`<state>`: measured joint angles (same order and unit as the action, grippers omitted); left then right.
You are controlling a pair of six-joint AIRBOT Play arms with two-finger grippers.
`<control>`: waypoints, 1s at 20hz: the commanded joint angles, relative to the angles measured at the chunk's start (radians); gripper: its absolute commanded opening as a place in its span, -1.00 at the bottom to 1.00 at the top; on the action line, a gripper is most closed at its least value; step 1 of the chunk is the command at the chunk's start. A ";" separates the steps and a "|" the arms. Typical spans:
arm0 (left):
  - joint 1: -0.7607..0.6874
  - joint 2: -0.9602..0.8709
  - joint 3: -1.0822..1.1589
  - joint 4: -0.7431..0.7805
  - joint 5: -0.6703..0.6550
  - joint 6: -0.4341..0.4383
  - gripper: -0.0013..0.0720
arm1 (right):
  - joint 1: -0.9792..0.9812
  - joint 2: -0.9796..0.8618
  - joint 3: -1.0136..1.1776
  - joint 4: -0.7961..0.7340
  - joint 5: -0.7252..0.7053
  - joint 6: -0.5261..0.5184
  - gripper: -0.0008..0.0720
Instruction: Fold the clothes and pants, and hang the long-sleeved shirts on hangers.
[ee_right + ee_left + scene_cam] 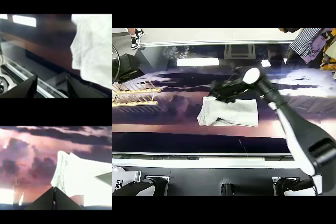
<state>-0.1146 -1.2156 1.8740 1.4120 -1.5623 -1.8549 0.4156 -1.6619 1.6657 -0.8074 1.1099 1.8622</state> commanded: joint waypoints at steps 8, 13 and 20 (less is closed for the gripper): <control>0.001 -0.002 0.000 0.000 0.000 0.001 -0.91 | -0.672 0.119 -0.095 -0.130 0.301 -0.300 0.39; 0.001 -0.002 0.000 0.000 0.000 0.001 -0.91 | -0.721 0.034 -0.337 0.000 0.244 -0.512 0.39; 0.001 -0.002 0.000 0.000 0.000 0.000 -0.91 | -0.662 -0.080 -0.438 0.111 0.182 -0.603 0.38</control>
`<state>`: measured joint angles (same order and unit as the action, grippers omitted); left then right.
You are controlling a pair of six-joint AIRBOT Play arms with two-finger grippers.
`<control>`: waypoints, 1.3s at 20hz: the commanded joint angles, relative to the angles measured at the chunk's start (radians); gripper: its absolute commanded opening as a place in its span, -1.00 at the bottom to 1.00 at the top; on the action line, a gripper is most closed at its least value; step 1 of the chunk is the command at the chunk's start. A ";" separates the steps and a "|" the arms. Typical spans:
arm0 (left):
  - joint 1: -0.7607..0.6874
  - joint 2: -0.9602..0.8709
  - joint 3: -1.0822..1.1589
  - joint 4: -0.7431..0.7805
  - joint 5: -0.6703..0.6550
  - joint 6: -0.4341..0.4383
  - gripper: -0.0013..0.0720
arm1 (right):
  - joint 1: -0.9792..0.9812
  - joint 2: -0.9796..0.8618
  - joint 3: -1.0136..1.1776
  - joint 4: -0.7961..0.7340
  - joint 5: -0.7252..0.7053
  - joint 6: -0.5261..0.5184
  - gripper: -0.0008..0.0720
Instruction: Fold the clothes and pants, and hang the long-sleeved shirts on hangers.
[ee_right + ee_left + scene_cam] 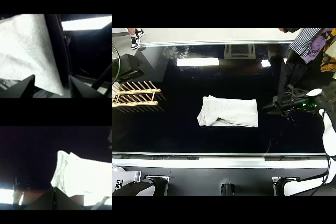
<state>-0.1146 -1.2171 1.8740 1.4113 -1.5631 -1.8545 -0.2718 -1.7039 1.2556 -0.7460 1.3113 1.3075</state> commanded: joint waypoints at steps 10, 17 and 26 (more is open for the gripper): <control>0.001 -0.027 0.000 0.000 0.000 0.000 -0.91 | 0.164 -0.069 -0.028 0.010 -0.139 -0.027 0.32; 0.001 -0.029 0.000 0.000 0.000 0.000 -0.91 | 0.169 -0.049 0.015 0.115 -0.144 -0.043 -0.89; 0.001 -0.029 0.000 0.000 0.000 0.001 -0.91 | 0.168 -0.047 0.484 -0.121 -0.196 0.275 -0.89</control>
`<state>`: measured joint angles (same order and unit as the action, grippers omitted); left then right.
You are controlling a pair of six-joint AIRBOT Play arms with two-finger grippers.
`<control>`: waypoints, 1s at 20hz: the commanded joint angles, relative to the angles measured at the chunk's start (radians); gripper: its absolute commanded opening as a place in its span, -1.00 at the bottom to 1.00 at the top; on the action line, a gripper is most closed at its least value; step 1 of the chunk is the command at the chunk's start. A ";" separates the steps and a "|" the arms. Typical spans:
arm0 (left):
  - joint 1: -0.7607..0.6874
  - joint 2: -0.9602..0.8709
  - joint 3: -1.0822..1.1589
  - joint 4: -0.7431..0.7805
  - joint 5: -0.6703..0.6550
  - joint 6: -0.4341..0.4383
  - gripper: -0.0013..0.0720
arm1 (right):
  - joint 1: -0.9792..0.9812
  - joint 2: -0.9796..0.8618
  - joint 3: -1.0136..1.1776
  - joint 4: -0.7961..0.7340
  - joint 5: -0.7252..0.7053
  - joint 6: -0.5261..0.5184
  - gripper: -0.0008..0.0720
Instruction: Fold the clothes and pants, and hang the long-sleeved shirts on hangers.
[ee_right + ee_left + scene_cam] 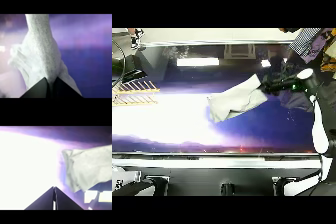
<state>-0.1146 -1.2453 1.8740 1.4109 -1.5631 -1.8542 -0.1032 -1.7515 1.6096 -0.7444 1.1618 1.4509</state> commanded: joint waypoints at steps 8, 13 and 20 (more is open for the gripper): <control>0.001 0.000 0.000 0.000 0.000 0.015 -0.91 | -0.155 0.001 0.315 -0.259 -0.177 0.403 -0.89; 0.001 0.000 0.000 0.001 0.000 0.015 -0.91 | -0.340 0.001 0.384 -0.259 -0.207 0.508 -0.89; 0.001 0.000 0.000 0.000 0.000 0.015 -0.91 | -0.553 0.010 0.394 -0.268 -0.123 0.751 -0.90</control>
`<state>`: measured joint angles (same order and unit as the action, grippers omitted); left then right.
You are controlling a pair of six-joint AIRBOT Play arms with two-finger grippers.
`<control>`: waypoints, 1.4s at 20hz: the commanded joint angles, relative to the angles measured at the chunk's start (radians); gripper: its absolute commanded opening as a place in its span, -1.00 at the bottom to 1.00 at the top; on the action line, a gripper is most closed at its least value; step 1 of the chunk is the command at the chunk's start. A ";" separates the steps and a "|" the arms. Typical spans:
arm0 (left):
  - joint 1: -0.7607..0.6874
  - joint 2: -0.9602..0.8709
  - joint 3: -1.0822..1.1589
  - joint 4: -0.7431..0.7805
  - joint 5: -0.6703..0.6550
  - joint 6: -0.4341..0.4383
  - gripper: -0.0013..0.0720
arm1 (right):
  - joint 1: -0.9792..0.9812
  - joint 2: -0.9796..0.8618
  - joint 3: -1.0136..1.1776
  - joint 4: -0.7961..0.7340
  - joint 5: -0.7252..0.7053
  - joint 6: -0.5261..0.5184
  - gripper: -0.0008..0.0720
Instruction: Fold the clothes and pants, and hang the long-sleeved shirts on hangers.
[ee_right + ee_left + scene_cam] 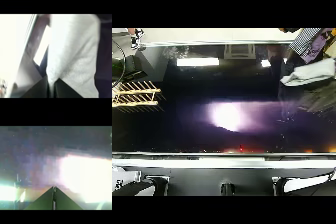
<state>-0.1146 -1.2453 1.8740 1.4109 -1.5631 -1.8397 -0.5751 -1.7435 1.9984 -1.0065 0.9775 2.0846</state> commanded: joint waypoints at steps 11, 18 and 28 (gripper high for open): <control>0.001 0.000 0.000 0.000 0.000 0.001 -0.91 | -0.138 0.061 -0.148 -0.537 0.581 0.047 -0.90; 0.001 0.000 0.000 0.000 0.000 0.000 -0.91 | -0.138 0.160 -0.448 -0.677 0.613 0.024 -0.89; 0.001 0.000 0.000 0.000 0.000 0.000 -0.91 | -0.138 0.382 -0.897 -0.827 0.512 0.108 -0.89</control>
<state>-0.1146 -1.2453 1.8740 1.4109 -1.5639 -1.8393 -0.7128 -1.4147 1.2064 -1.7782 1.5143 2.1727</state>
